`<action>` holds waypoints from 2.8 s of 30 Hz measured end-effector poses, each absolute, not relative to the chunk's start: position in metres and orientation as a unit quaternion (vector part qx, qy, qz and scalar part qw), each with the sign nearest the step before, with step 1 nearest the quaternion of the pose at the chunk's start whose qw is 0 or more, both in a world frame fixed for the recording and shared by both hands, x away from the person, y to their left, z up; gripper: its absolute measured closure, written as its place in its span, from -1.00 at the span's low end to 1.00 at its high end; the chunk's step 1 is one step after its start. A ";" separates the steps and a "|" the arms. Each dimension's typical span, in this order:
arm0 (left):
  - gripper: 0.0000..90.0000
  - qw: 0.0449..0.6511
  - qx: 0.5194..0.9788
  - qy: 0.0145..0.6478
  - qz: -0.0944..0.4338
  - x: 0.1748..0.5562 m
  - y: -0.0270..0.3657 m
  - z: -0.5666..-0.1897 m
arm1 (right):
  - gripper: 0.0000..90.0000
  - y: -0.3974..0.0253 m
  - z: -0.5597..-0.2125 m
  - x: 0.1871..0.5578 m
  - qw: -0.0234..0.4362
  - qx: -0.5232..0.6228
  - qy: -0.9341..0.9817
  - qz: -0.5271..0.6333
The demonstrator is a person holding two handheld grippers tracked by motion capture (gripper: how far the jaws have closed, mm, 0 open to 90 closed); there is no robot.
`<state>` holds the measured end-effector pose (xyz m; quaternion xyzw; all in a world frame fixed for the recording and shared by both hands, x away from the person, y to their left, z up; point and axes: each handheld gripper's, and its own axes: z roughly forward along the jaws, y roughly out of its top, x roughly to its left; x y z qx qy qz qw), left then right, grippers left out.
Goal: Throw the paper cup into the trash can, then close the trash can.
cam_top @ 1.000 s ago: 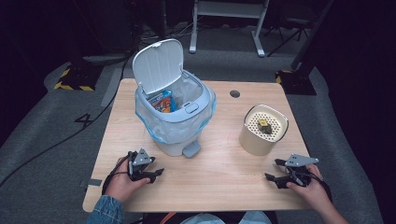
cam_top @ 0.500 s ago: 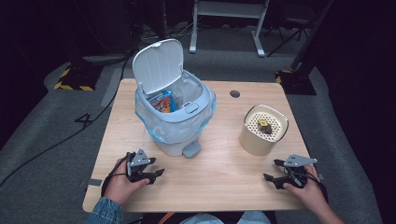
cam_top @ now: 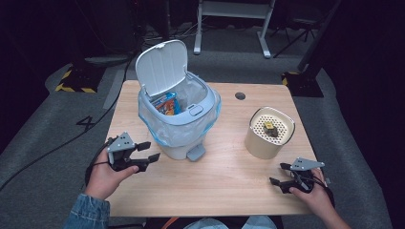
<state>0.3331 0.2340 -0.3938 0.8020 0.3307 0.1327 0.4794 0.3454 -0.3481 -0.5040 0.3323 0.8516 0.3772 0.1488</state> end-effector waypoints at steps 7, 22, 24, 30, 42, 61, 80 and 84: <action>-0.07 0.490 0.795 0.329 0.142 0.340 0.243 -0.360 | -0.56 -0.348 -0.504 0.345 0.149 0.332 0.852 0.377; -0.07 0.502 0.777 0.326 0.194 0.361 0.258 -0.284 | -0.56 -0.348 -0.504 0.346 0.149 0.333 0.851 0.378; -0.08 0.501 0.778 0.325 0.198 0.365 0.258 -0.276 | -0.56 -0.348 -0.504 0.346 0.149 0.332 0.851 0.378; -0.10 0.501 0.774 0.324 0.210 0.381 0.257 -0.255 | -0.56 -0.348 -0.504 0.346 0.149 0.332 0.851 0.378; -0.10 0.493 0.760 0.351 0.237 0.414 0.256 -0.237 | -0.56 -0.348 -0.504 0.346 0.149 0.332 0.851 0.378; 0.04 0.535 0.757 0.313 0.207 0.415 0.234 -0.223 | -0.56 -0.348 -0.504 0.345 0.149 0.332 0.851 0.378; 0.08 0.512 0.807 0.264 0.128 0.403 0.183 -0.255 | -0.56 -0.348 -0.504 0.346 0.149 0.332 0.851 0.378; 0.19 0.501 0.813 0.270 0.122 0.407 0.178 -0.259 | -0.56 -0.348 -0.504 0.346 0.149 0.332 0.851 0.378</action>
